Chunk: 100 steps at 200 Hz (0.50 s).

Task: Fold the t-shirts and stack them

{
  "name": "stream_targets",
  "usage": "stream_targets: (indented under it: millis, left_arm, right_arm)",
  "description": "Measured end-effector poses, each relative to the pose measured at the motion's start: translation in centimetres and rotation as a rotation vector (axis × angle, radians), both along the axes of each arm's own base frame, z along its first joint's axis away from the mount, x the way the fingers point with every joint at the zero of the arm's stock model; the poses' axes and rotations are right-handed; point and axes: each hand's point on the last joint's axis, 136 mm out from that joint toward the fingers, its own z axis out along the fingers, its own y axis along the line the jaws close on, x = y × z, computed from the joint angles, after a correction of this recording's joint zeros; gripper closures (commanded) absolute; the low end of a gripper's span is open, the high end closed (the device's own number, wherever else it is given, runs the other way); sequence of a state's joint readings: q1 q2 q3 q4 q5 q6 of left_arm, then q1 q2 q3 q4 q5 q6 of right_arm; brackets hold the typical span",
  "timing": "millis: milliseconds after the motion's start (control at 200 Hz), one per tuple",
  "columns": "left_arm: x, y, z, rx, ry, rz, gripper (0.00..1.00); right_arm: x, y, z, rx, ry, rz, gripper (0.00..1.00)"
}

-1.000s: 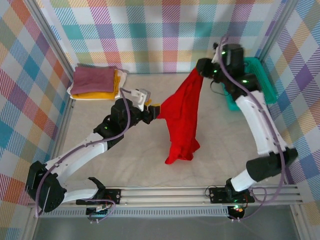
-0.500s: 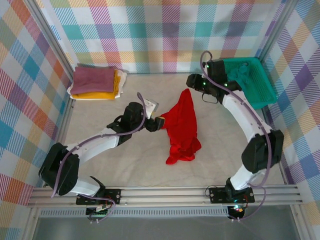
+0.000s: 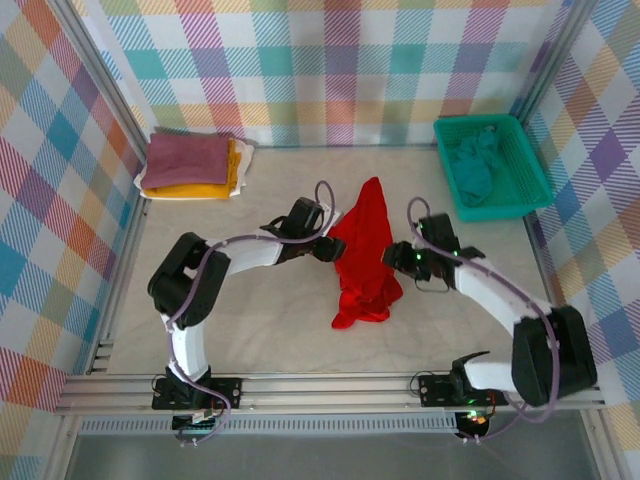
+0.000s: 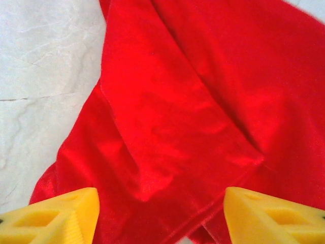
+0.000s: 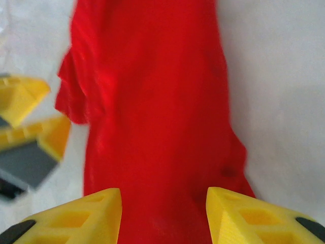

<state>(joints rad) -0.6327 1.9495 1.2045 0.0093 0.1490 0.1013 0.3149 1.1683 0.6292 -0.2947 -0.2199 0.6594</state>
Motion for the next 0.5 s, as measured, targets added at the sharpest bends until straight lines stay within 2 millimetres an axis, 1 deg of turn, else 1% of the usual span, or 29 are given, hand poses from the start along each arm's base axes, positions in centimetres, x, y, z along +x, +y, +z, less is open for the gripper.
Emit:
stream_targets:
  millis: [30, 70, 125, 195, 270, 325, 375, 425, 470, 500]
  left_arm:
    - [0.3, -0.1, -0.4, 0.008, 0.009, 0.004, 0.48]
    - [0.6, -0.3, -0.8, 0.017, 0.016, 0.007, 0.56]
    - [1.1, -0.5, -1.3, 0.029, 0.028, 0.016, 0.65]
    - [1.5, -0.4, -1.7, 0.041, 0.036, 0.033, 0.74]
    - [1.7, 0.0, -1.9, 0.051, 0.036, 0.058, 0.85]
    - [2.1, 0.4, -1.8, 0.041, 0.038, 0.094, 0.89]
    - [2.3, 0.9, -1.8, 0.029, 0.035, 0.120, 0.93]
    - [2.3, 1.7, -1.9, 0.006, 0.047, 0.160, 1.00]
    - [2.3, 2.7, -1.8, -0.009, 0.056, 0.193, 1.00]
    - [2.4, 3.5, -1.7, -0.026, 0.063, 0.226, 1.00]
  right_arm:
    - [-0.6, -0.2, 0.1, 0.012, -0.007, -0.008, 0.51]
    - [-1.3, -0.3, 0.2, 0.027, -0.013, -0.016, 0.51]
    - [-2.3, -0.4, 0.0, 0.048, -0.011, -0.025, 0.51]
    - [-3.5, -0.5, -0.9, 0.066, 0.015, -0.030, 0.52]
    - [-4.9, -0.6, -2.5, 0.069, 0.062, -0.031, 0.54]
    - [-5.7, -0.6, -3.4, 0.066, 0.098, -0.025, 0.57]
    - [-6.1, -0.4, -3.9, 0.064, 0.122, -0.019, 0.63]
    - [-6.2, -0.2, -4.3, 0.059, 0.141, -0.002, 0.73]
    - [-6.1, 0.1, -4.8, 0.055, 0.169, 0.005, 0.82]
    - [-6.1, 0.3, -5.1, 0.051, 0.186, 0.012, 0.85]
